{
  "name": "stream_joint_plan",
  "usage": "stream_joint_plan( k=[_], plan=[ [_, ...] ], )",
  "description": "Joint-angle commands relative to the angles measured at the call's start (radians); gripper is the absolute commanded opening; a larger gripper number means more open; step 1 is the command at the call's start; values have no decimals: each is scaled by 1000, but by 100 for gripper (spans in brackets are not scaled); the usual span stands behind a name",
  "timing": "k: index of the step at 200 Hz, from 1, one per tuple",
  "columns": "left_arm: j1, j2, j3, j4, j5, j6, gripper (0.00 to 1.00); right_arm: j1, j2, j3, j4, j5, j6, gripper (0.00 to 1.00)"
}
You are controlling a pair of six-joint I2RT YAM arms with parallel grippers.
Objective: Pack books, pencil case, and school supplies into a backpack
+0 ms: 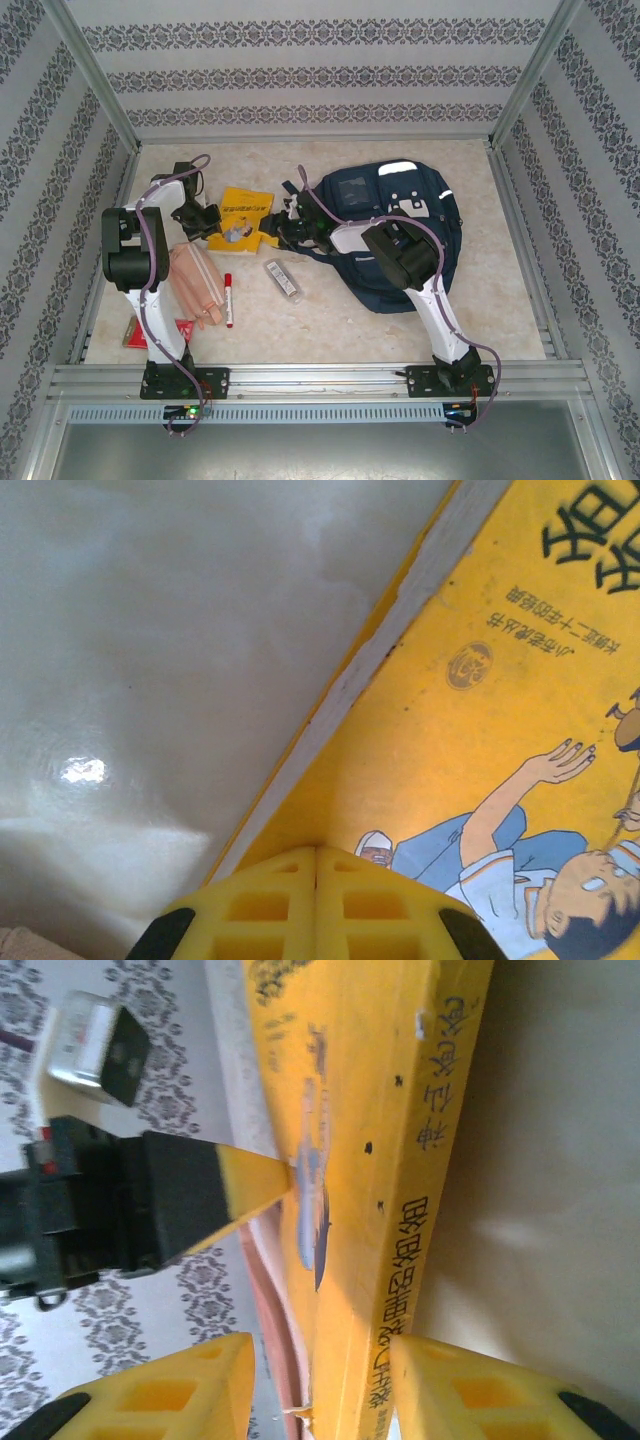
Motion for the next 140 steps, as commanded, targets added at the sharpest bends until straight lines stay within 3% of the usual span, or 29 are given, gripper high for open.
stream_joint_plan(
  k=[1, 86, 140],
  plan=[
    [-46, 102, -51, 25, 167, 16, 0, 59, -51, 32, 306, -42, 78, 40],
    [-147, 135, 30, -2, 217, 47, 0, 50, -142, -152, 226, 145, 50, 38],
    [-248, 153, 78, 49, 237, -42, 0, 19, -239, -269, 165, 190, -8, 37]
  ],
)
